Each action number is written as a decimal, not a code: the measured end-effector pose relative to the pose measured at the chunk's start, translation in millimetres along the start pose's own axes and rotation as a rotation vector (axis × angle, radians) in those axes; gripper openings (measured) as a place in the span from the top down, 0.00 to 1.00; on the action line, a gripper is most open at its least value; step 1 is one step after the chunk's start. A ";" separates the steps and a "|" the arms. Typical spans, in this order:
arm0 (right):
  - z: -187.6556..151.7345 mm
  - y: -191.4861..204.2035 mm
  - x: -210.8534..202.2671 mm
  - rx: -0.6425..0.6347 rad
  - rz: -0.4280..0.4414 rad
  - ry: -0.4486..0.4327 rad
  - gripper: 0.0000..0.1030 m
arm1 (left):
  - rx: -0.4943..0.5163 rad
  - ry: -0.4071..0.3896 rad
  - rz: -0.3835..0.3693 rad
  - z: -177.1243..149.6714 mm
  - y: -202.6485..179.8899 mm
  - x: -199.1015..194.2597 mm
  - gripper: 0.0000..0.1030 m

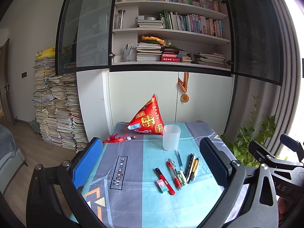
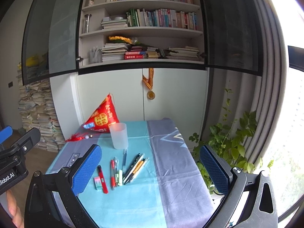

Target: Organize stationery

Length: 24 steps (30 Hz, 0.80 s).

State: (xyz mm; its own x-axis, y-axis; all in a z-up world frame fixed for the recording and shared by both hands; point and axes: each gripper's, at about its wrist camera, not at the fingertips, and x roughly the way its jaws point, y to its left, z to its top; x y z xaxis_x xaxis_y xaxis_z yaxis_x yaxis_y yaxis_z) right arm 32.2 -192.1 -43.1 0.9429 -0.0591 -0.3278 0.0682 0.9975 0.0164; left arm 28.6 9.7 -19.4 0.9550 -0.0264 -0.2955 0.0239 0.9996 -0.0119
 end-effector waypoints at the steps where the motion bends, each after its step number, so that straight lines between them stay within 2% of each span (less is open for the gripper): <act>1: -0.6 0.7 0.5 -0.001 0.001 0.003 0.00 | 0.000 0.001 0.000 -0.2 0.1 0.7 0.01; 24: -2.3 2.4 20.8 0.000 -0.001 0.067 0.00 | 0.012 0.053 -0.001 -6.6 -5.9 24.0 0.02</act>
State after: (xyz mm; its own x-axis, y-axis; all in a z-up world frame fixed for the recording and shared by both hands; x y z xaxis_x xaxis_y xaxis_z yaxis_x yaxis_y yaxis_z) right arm 51.2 -190.9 -52.0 0.9189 -0.0575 -0.3902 0.0691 0.9975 0.0158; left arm 49.4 3.2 -32.8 0.9381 -0.0277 -0.3452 0.0293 0.9996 -0.0006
